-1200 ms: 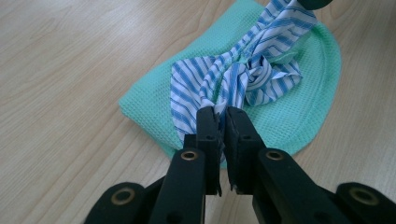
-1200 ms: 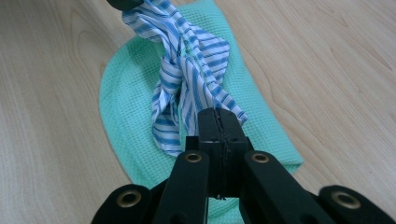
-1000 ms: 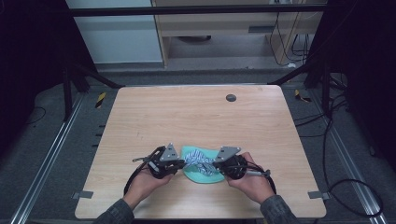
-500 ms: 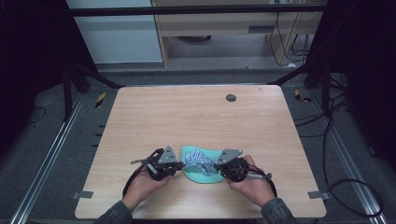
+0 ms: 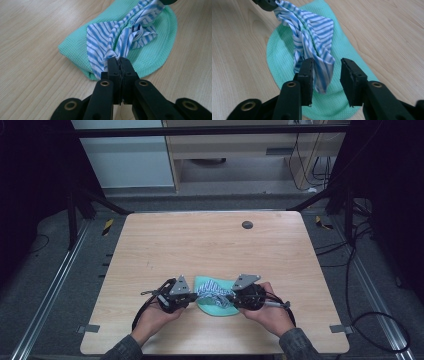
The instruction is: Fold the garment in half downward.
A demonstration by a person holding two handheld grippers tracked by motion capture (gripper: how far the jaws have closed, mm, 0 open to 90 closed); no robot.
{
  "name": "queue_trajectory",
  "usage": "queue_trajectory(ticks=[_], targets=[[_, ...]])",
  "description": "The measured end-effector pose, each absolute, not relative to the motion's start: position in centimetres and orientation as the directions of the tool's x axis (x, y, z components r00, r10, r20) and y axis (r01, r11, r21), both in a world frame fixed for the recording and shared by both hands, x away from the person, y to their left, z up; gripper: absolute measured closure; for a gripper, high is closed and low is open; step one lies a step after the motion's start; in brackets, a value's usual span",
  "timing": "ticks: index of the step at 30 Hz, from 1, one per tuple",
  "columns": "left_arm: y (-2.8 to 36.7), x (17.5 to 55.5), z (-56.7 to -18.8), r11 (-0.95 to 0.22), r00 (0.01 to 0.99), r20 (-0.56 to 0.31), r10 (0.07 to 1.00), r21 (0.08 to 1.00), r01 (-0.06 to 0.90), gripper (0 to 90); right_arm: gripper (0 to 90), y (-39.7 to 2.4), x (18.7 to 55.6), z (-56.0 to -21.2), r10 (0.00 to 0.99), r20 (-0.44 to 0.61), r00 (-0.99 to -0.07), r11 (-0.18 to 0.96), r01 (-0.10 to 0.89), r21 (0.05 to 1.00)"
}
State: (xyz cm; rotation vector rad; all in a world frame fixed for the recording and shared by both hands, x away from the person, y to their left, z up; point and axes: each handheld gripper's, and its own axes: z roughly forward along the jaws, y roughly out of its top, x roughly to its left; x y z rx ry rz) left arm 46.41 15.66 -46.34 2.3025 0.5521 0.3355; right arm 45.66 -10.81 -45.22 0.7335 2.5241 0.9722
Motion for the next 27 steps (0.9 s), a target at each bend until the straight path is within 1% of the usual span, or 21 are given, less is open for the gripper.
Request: queue_trajectory(ticks=[3,5,10,20,27], targets=[[15.7,46.2,-46.5,-0.639,0.876,0.073,0.477,0.713,0.288,88.8,80.3,-10.4,45.4,-45.3,0.553,-0.122,-0.824,0.646,0.332,0.688],[15.8,46.1,-46.6,-0.642,0.877,0.074,0.474,0.711,0.287,88.8,84.4,-10.3,45.1,-45.3,0.541,-0.12,-0.832,0.653,0.326,0.684],[16.1,45.8,-47.1,-0.646,0.878,0.072,0.473,0.707,0.29,89.8,86.2,-10.3,44.5,-45.8,0.52,-0.115,-0.847,0.665,0.317,0.677],[16.4,45.3,-47.8,-0.683,0.888,0.085,0.452,0.673,0.283,90.0,86.9,-10.0,43.5,-46.9,0.495,-0.097,-0.863,0.68,0.316,0.662],[16.5,44.8,-48.2,-0.693,0.894,0.076,0.442,0.662,0.286,90.0,86.9,-9.9,43.2,-47.7,0.485,-0.094,-0.87,0.697,0.319,0.642]])
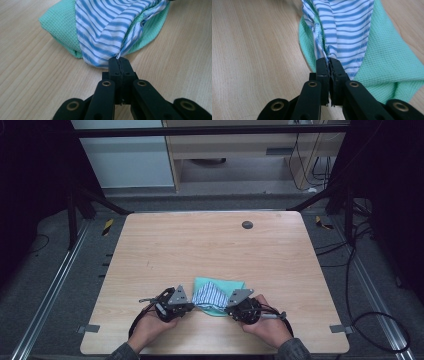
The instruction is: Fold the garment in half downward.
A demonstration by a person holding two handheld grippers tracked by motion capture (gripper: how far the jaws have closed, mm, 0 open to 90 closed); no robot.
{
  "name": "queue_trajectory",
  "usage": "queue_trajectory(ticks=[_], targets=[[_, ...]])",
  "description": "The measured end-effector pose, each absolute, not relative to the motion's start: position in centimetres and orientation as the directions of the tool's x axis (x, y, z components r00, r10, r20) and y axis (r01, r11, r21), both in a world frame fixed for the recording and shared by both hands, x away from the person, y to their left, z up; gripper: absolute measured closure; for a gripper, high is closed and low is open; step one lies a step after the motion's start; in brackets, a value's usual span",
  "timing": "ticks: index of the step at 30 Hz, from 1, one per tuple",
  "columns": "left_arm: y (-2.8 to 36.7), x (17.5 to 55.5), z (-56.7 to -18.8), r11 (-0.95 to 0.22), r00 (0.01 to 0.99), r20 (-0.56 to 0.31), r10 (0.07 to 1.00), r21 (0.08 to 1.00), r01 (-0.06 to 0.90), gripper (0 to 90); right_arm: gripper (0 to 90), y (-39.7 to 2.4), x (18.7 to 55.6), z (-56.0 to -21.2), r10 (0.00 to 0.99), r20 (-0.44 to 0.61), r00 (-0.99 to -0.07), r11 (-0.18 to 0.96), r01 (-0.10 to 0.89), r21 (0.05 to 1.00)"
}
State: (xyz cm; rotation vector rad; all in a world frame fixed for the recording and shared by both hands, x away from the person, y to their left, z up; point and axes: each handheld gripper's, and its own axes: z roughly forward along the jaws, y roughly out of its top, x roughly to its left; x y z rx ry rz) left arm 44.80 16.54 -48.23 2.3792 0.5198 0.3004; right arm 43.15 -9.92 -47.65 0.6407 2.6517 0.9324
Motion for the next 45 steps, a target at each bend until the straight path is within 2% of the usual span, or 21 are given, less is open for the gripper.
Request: queue_trajectory(ticks=[16,22,23,26,29,34,38,40,45], targets=[[16.2,43.9,-48.0,-0.701,0.909,0.067,0.412,0.66,0.269,90.0,86.8,-10.6,42.9,-47.5,0.49,-0.102,-0.866,0.699,0.321,0.639],[16.3,43.5,-48.2,-0.676,0.9,0.047,0.432,0.678,0.289,89.8,84.5,-11.0,42.7,-47.4,0.495,-0.096,-0.863,0.69,0.324,0.647],[16.4,43.4,-48.1,-0.664,0.894,0.043,0.446,0.686,0.298,86.1,80.7,-11.1,42.6,-47.3,0.497,-0.095,-0.863,0.688,0.324,0.65],[17.2,42.9,-47.9,-0.626,0.872,0.02,0.489,0.704,0.336,65.7,68.8,-11.9,42.2,-47.1,0.499,-0.087,-0.862,0.681,0.328,0.654],[18.2,42.9,-47.7,-0.591,0.84,0.013,0.543,0.717,0.37,41.9,51.0,-13.0,41.7,-47.0,0.533,-0.08,-0.842,0.66,0.355,0.662],[20.0,44.3,-47.6,-0.527,0.766,0.007,0.643,0.73,0.436,20.9,23.0,-15.3,41.6,-46.9,0.628,-0.106,-0.771,0.596,0.388,0.703],[21.4,46.1,-48.0,-0.484,0.693,0.013,0.721,0.725,0.489,12.5,15.1,-17.2,43.1,-47.1,0.741,-0.069,-0.667,0.49,0.468,0.736],[22.2,46.9,-48.4,-0.455,0.654,0.009,0.757,0.724,0.518,12.4,10.3,-18.1,44.0,-47.4,0.791,-0.058,-0.61,0.439,0.498,0.748],[24.1,48.9,-49.6,-0.387,0.565,-0.006,0.825,0.721,0.574,11.4,7.7,-19.5,46.6,-48.8,0.894,-0.016,-0.447,0.309,0.592,0.744]])
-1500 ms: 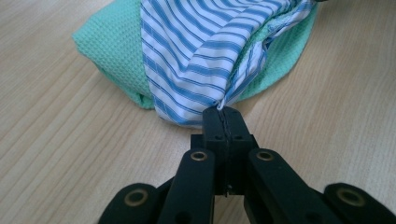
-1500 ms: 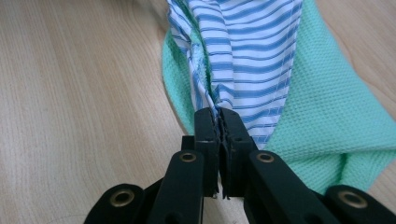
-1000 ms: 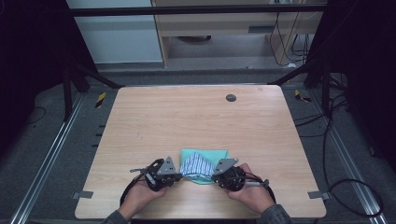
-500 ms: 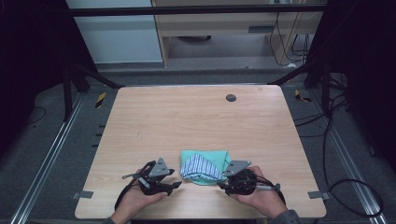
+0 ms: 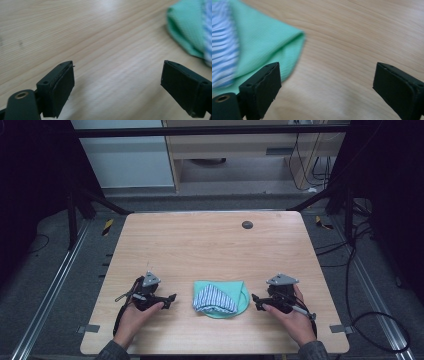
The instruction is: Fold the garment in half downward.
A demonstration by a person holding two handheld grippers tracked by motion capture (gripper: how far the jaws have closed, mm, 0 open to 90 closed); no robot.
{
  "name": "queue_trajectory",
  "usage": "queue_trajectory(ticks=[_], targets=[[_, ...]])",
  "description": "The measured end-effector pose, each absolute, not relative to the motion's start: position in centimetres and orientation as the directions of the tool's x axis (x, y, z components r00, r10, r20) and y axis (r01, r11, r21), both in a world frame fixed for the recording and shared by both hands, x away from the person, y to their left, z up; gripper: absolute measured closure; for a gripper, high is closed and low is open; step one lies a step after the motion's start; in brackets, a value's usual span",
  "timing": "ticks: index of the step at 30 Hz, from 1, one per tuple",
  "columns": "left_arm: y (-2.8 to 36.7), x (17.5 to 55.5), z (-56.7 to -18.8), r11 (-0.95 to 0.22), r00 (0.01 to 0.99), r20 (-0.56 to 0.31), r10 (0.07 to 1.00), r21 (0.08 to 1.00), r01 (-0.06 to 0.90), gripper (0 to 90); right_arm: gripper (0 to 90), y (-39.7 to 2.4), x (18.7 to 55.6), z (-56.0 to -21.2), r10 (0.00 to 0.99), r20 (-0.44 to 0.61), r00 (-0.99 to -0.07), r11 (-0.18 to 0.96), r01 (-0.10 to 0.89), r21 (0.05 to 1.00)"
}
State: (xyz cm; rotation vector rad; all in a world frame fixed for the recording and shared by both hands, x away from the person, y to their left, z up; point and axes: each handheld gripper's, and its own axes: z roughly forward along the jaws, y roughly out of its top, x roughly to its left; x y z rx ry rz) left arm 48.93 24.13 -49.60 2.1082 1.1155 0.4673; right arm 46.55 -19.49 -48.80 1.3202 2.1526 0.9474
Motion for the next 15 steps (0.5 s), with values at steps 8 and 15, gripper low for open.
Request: queue_trajectory(ticks=[8,15], targets=[[24.9,49.9,-50.6,-0.374,0.511,0.023,0.859,0.711,0.596,7.2,5.2,-19.5,48.9,-50.9,0.945,0.006,-0.326,0.223,0.662,0.716],[24.9,50.3,-50.8,-0.368,0.505,0.026,0.862,0.717,0.591,3.3,0.2,-19.3,49.1,-51.3,0.951,-0.003,-0.308,0.215,0.656,0.723]])
